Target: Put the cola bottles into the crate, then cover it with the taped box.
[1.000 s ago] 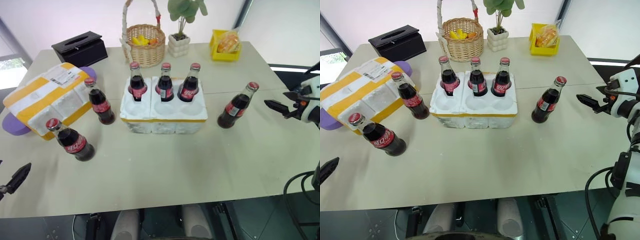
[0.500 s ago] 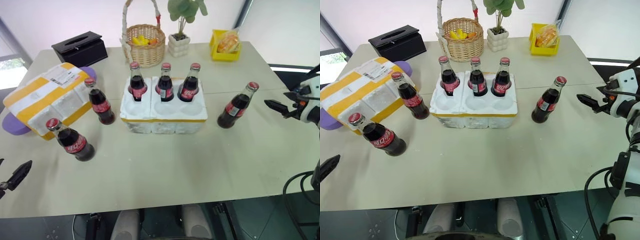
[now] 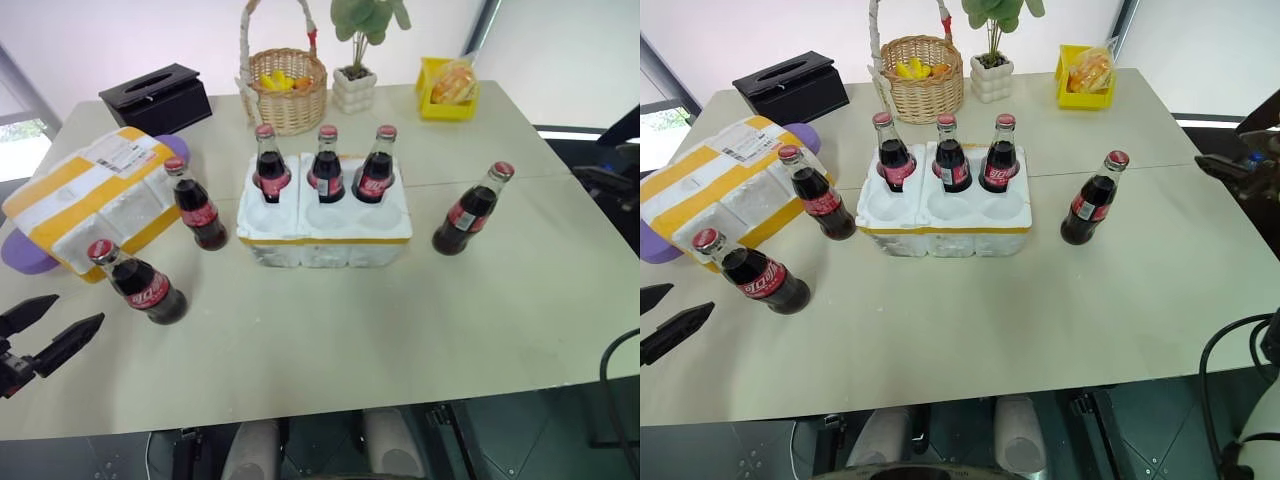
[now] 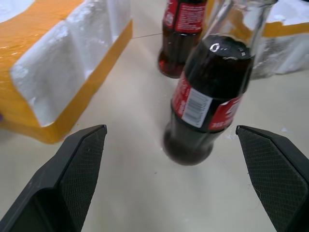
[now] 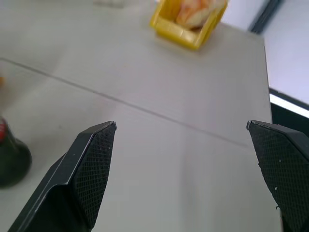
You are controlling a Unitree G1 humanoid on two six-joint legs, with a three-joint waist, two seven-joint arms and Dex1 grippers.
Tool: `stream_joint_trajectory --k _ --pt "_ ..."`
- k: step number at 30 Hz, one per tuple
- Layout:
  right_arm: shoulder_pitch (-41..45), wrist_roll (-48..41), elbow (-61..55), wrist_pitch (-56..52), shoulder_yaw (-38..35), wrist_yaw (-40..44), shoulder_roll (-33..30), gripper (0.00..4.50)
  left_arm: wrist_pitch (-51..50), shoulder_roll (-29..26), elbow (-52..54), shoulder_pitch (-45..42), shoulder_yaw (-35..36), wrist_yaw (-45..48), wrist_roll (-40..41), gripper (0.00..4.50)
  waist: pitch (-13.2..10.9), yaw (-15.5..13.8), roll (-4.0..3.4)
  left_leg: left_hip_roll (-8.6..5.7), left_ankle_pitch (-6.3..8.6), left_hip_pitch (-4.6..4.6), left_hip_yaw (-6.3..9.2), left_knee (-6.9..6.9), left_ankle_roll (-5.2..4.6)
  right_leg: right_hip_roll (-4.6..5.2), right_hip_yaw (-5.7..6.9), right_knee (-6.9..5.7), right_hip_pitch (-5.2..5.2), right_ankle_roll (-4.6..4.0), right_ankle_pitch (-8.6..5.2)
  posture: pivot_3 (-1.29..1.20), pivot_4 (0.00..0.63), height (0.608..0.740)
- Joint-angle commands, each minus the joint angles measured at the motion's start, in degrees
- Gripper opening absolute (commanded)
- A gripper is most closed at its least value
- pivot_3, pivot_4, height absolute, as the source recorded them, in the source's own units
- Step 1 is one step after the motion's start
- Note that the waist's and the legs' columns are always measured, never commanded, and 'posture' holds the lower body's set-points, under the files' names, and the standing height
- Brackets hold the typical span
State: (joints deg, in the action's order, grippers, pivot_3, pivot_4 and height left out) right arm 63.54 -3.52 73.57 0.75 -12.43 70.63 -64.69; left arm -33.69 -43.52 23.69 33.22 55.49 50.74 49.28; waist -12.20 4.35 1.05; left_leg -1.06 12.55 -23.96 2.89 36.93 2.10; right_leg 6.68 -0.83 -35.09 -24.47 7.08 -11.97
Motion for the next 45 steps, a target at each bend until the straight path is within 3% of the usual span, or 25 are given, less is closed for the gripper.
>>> stream_joint_trajectory --k 1,5,12,18,33,45 --pt "3.7 -3.2 -6.0 -4.6 -0.5 12.2 -3.3 4.44 0.4 -1.6 -0.4 0.4 3.1 2.1 0.0 4.5 0.0 0.0 -0.07 0.0 0.0 0.0 -0.01 0.0 0.0 0.0 -0.01 0.0 0.0 0.0 0.0 0.0 0.15 0.74" --pt "1.5 -12.5 -20.4 -17.5 0.1 21.6 -4.3 4.44 1.4 -1.6 -1.5 -1.0 0.9 2.7 -1.2 4.5 0.0 -0.1 -0.11 0.01 0.01 0.01 -0.06 -0.01 0.0 0.01 -0.05 -0.01 -0.02 0.01 -0.01 0.0 0.15 0.74" --pt "-14.8 -35.1 -59.6 -41.0 -2.6 21.9 -4.3 4.44 4.7 -1.4 -1.7 -4.5 -6.6 3.4 -6.4 4.5 0.0 -0.6 -0.21 0.02 0.01 -0.05 -0.05 -0.02 -0.01 0.02 -0.07 -0.07 -0.09 0.02 -0.03 0.0 0.15 0.74" --pt "-21.2 -42.2 -75.0 -47.0 -3.3 19.3 -1.6 4.44 6.2 -1.3 -1.9 -7.7 -11.7 3.5 -8.8 4.5 0.0 -1.2 -0.18 0.03 0.02 -0.1 -0.08 0.06 -0.01 0.02 -0.07 -0.07 -0.12 0.03 -0.02 0.0 0.15 0.74" --pt "-27.7 -40.7 -83.2 -44.3 2.9 14.7 3.6 4.44 9.1 1.6 -3.9 -18.5 -22.5 -1.4 -13.8 4.5 0.0 -3.2 -0.11 0.02 0.01 -0.11 -0.09 0.12 -0.03 0.0 -0.06 -0.09 -0.12 0.02 0.01 0.0 0.15 0.74" --pt "-27.7 -42.9 -84.5 -46.1 1.9 12.0 4.6 4.44 11.8 4.9 -10.0 -28.4 -30.7 -2.8 -16.1 4.5 0.1 -3.6 -0.07 0.01 0.0 -0.11 -0.07 0.15 -0.04 -0.01 -0.05 -0.1 -0.07 0.04 0.02 0.0 0.15 0.74"
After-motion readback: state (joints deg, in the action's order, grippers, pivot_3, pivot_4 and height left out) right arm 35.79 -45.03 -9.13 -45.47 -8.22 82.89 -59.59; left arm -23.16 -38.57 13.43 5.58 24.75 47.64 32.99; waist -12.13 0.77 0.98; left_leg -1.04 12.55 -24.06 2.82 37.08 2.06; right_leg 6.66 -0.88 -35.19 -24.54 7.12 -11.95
